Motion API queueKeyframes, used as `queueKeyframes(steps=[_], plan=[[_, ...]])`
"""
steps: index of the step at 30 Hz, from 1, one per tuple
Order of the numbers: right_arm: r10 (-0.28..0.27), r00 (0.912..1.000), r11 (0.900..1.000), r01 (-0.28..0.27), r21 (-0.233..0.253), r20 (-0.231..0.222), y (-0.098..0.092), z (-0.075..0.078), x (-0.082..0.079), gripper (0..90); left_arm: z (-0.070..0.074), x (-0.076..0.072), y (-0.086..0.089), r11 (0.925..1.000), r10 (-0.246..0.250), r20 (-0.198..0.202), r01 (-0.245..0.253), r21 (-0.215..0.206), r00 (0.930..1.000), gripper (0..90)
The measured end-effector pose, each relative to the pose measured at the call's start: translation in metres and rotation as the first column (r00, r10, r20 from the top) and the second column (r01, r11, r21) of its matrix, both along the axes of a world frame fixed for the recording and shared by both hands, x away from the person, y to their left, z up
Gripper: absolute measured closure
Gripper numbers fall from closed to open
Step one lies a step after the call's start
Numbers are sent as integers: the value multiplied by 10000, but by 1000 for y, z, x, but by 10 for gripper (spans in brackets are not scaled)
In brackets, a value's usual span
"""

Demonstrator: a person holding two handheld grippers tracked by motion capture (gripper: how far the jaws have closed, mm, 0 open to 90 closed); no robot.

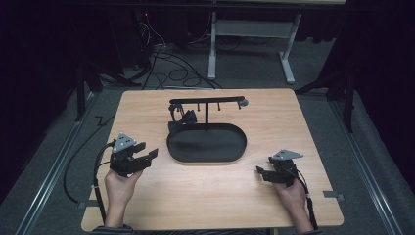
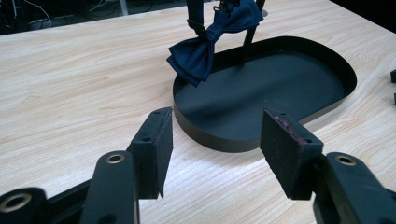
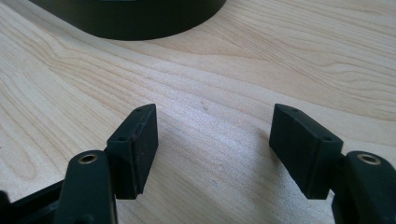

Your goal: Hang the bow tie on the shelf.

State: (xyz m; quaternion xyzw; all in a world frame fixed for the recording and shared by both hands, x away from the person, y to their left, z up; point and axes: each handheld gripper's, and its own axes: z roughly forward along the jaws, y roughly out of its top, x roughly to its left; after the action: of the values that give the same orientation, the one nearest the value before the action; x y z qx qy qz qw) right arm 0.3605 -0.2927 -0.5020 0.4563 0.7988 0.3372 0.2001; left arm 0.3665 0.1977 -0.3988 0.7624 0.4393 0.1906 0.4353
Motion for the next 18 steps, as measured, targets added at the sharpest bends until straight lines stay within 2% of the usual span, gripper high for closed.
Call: queueKeyframes(steps=[18], plan=[[-2, 10000, 10000, 2, -1, -2, 0, 0, 0, 341, -13, -6, 3, 9997, 35, -214, -40, -245, 9998, 444]])
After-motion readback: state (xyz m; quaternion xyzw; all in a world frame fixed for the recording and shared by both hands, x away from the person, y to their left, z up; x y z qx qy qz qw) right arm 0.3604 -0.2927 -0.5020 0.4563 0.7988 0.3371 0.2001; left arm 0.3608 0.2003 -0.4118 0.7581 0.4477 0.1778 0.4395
